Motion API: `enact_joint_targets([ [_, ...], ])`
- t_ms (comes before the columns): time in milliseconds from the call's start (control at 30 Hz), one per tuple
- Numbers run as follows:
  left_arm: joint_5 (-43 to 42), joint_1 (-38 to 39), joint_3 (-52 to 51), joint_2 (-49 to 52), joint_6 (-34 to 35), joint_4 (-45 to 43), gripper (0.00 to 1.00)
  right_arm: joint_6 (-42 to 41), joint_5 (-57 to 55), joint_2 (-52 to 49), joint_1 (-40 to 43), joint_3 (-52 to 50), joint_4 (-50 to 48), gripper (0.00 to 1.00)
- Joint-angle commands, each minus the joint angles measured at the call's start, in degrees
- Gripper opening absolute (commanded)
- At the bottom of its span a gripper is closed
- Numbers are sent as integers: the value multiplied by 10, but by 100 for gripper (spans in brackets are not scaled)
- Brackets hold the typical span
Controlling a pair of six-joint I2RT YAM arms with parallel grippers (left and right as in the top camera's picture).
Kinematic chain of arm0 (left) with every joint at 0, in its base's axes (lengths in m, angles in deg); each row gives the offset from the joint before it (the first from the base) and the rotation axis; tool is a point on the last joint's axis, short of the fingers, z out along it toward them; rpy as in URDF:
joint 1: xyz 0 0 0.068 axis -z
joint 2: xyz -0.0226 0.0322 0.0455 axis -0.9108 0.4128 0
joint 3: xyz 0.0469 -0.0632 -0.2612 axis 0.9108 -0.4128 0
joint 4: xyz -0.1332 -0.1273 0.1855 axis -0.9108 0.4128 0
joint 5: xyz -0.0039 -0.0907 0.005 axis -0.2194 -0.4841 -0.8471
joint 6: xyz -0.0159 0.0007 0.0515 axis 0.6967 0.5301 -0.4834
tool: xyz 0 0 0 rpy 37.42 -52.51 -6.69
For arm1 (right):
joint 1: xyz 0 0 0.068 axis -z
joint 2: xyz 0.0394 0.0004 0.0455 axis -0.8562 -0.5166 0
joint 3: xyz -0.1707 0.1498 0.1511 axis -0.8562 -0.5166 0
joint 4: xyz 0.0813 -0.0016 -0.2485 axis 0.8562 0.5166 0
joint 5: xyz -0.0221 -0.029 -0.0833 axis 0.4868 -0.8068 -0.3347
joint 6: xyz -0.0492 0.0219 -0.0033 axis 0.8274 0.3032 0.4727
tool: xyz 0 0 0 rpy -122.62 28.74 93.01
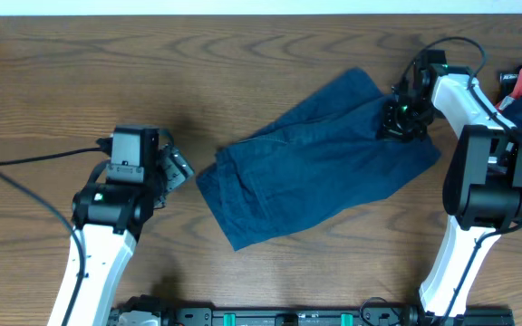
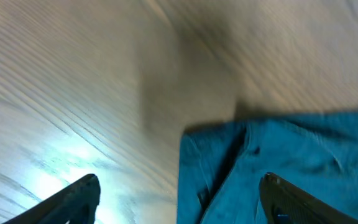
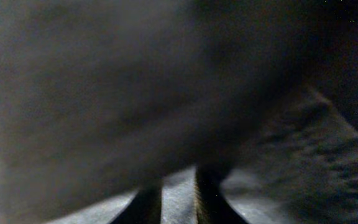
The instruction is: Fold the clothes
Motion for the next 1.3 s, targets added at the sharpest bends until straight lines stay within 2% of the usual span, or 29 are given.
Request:
enact_joint_targets([
  [0, -104, -2, -11, 31, -6, 3, 84, 31, -40, 22, -17, 33, 2, 31],
  [67, -130, -2, -16, 49, -6, 3, 84, 31, -35, 41, -22, 71, 19, 50],
  [100, -144, -2, -19, 55, -6, 3, 84, 31, -31, 47, -23, 93, 31, 51],
  [300, -243, -2, -24, 97, -32, -18, 84, 66, -21, 54, -27, 243, 137, 55],
  [400, -292, -2, -26, 117, -52, -44, 82, 76, -21, 54, -29, 283, 166, 55],
  [467, -327, -2, -30, 136, -58, -69, 75, 85, -21, 54, -31, 301, 180, 54],
  [633, -358, -2, -30, 209, -66, -91, 73, 96, -23, 55, -39, 330, 209, 52],
  [733, -380, -2, -30, 261, -80, -107, 66, 100, -23, 55, -43, 348, 226, 51],
  [767, -386, -2, -30, 277, -83, -117, 60, 100, -23, 55, -45, 353, 230, 51],
  [867, -386, -2, -30, 306, -83, -149, 54, 104, -23, 58, -50, 360, 241, 51],
  [967, -388, -2, -30, 316, -83, -177, 37, 108, -23, 62, -54, 361, 247, 51],
  [1167, -388, -2, -30, 316, -83, -206, 36, 111, -23, 63, -59, 361, 260, 50],
  [1200, -388, -2, -30, 316, -83, -207, 27, 111, -23, 63, -59, 361, 263, 49],
  [1233, -388, -2, -30, 316, -83, -208, 12, 112, -23, 63, -60, 360, 264, 48],
  [1267, -388, -2, -30, 316, -83, -211, 6, 115, -23, 63, -60, 360, 265, 48],
])
